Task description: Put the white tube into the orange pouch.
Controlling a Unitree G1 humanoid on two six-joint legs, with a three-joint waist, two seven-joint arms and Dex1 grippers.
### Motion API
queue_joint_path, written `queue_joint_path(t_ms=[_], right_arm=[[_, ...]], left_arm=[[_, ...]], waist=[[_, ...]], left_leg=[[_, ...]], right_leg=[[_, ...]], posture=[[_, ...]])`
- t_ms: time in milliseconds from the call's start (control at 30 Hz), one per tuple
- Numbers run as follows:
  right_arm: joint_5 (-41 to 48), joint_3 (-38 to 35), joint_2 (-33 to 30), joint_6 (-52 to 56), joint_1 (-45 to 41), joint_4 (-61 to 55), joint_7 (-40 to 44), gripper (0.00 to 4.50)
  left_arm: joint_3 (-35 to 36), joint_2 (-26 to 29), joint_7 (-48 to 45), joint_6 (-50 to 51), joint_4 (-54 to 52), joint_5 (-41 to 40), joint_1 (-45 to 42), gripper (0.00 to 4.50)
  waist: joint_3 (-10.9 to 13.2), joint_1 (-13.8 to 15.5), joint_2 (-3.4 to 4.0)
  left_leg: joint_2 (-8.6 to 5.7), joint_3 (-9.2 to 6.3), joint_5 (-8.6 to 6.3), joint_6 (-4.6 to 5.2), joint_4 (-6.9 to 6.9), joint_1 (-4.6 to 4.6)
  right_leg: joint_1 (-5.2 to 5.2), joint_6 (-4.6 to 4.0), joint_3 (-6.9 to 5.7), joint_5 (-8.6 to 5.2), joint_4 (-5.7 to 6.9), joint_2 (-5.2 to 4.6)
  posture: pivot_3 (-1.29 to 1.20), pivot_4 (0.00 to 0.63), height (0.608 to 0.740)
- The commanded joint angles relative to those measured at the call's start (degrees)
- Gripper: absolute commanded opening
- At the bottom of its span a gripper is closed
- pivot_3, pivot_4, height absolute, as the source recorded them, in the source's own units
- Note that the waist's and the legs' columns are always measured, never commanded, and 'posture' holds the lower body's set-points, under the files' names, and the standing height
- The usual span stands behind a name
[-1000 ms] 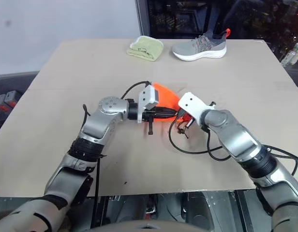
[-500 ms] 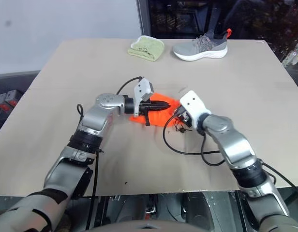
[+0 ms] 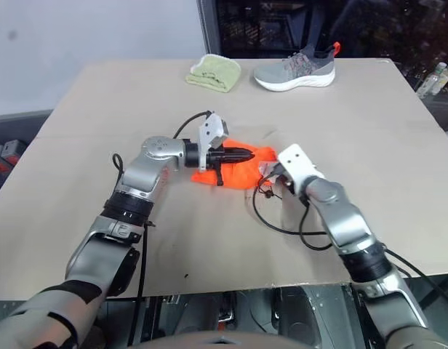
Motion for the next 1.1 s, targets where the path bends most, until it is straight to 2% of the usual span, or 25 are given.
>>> queue_joint_path(t_ms=[33, 200, 333, 433, 500, 567, 633, 767, 800, 833, 900, 967, 1100], right_arm=[[0.8, 0.0, 0.7, -4.0, 0.4, -3.7, 2.2, 2.61], [2.8, -6.8, -1.4, -0.4, 4.0, -10.3, 2.8, 2.61], [9.3, -14.3, -2.9, 8.9, 8.1, -19.1, 5.2, 2.61], [15.0, -15.6, -3.7, 14.1, 10.8, -25.7, 8.4, 2.61], [18.2, -15.5, -3.1, 16.7, 11.7, -28.3, 9.4, 2.61], [17.6, -10.6, -5.3, 15.9, 12.3, -29.0, 10.5, 2.61], [15.6, -5.7, -7.6, 13.2, 11.8, -27.9, 11.0, 2.61], [14.9, -2.7, -9.0, 7.2, 7.3, -21.3, 14.5, 2.61], [15.7, -2.2, -9.6, 6.7, 6.7, -20.7, 16.2, 3.12], [15.8, -1.7, -10.3, 6.2, 6.4, -20.4, 17.1, 3.41], [15.1, -1.2, -11.3, 5.1, 6.3, -19.8, 17.5, 4.38], [11.6, 1.7, -14.7, 1.3, 5.8, -18.4, 19.2, 4.50], [8.8, 2.7, -17.5, -3.8, 4.9, -14.1, 21.0, 4.50]], left_arm=[[1.3, 0.2, -0.1, -0.8, -2.7, -1.2, 0.3, 0.00], [2.6, 1.5, -0.4, -2.0, -1.2, -1.4, 0.5, 0.00], [2.4, 2.8, -0.8, -2.9, -0.7, -0.8, 1.1, 0.00], [2.3, 3.0, -0.9, -2.7, -1.2, -0.9, 1.6, 0.00], [2.3, 3.0, -0.8, -2.4, -1.6, -0.9, 1.8, 0.00], [2.2, 2.9, -0.7, -2.3, -2.0, -0.9, 2.2, 0.00], [2.1, 3.0, -0.6, -2.2, -2.2, -0.8, 2.4, 0.00], [4.5, 4.9, -2.7, 3.2, -5.7, -4.8, 3.0, 0.00], [4.7, 5.6, -3.2, 4.1, -7.0, -5.3, 3.5, 0.52], [4.9, 6.3, -3.1, 4.6, -8.3, -5.5, 4.2, 0.75], [5.1, 7.3, -2.5, 5.6, -10.3, -5.8, 5.3, 1.66], [5.8, 8.7, -2.2, 7.1, -13.0, -6.6, 6.9, 2.54], [6.8, 10.4, -1.0, 8.7, -16.9, -7.2, 9.6, 2.54]], waist=[[0.0, 0.1, 0.00], [0.0, 0.5, -0.01], [0.0, 0.5, -0.01], [0.0, 0.4, 0.00], [0.0, 0.2, 0.00], [0.0, 0.2, 0.00], [0.0, 0.3, -0.01], [0.0, 0.3, -0.02], [0.0, 0.2, -0.04], [0.0, 0.3, -0.04], [0.0, 0.5, -0.04], [0.0, 0.5, -0.04], [0.0, 0.5, -0.05]], left_leg=[[0.00, 0.00, 0.00, 0.00, 0.00, -0.01], [-0.12, 0.01, -0.01, 0.02, 0.02, -0.08], [-0.13, -0.03, -0.02, 0.02, 0.02, -0.05], [-0.05, -0.10, -0.02, 0.02, 0.00, -0.05], [0.00, -0.11, -0.09, 0.14, -0.01, -0.04], [0.03, -0.12, -0.17, 0.26, -0.01, -0.02], [0.02, -0.14, -0.18, 0.28, 0.00, -0.01], [-0.06, -0.12, -0.18, 0.29, 0.04, -0.02], [-0.06, -0.10, -0.18, 0.29, 0.05, -0.03], [-0.06, -0.10, -0.18, 0.29, 0.05, -0.03], [-0.06, -0.15, -0.16, 0.26, 0.03, -0.03], [-0.05, -0.17, -0.02, 0.02, 0.01, -0.05], [-0.11, -0.10, -0.03, 0.03, 0.02, -0.07]], right_leg=[[0.00, 0.00, 0.00, 0.00, 0.00, 0.00], [0.02, 0.00, 0.00, 0.00, -0.07, -0.14], [0.04, 0.00, -0.03, 0.00, -0.06, -0.18], [0.03, -0.01, -0.08, 0.00, -0.05, -0.12], [0.01, -0.01, -0.07, 0.00, -0.04, -0.05], [0.02, -0.01, -0.08, -0.01, -0.04, -0.02], [0.04, -0.02, -0.10, -0.01, -0.04, -0.05], [0.05, -0.18, -0.08, -0.11, -0.04, -0.13], [0.04, -0.16, -0.06, -0.10, -0.04, -0.14], [0.04, -0.15, -0.07, -0.09, -0.05, -0.14], [0.05, -0.01, -0.12, -0.01, -0.05, -0.13], [0.05, -0.02, -0.14, -0.01, -0.05, -0.12], [0.05, 0.00, -0.08, -0.02, -0.11, -0.16]], posture=[[0.00, 0.150, 0.740], [0.00, 0.150, 0.740], [0.00, 0.150, 0.740], [0.00, 0.150, 0.740], [0.00, 0.150, 0.740], [0.00, 0.150, 0.740], [0.00, 0.150, 0.740], [0.00, 0.150, 0.740], [0.00, 0.150, 0.740], [0.00, 0.150, 0.740], [0.00, 0.150, 0.740], [0.00, 0.150, 0.740], [0.00, 0.150, 0.740]])
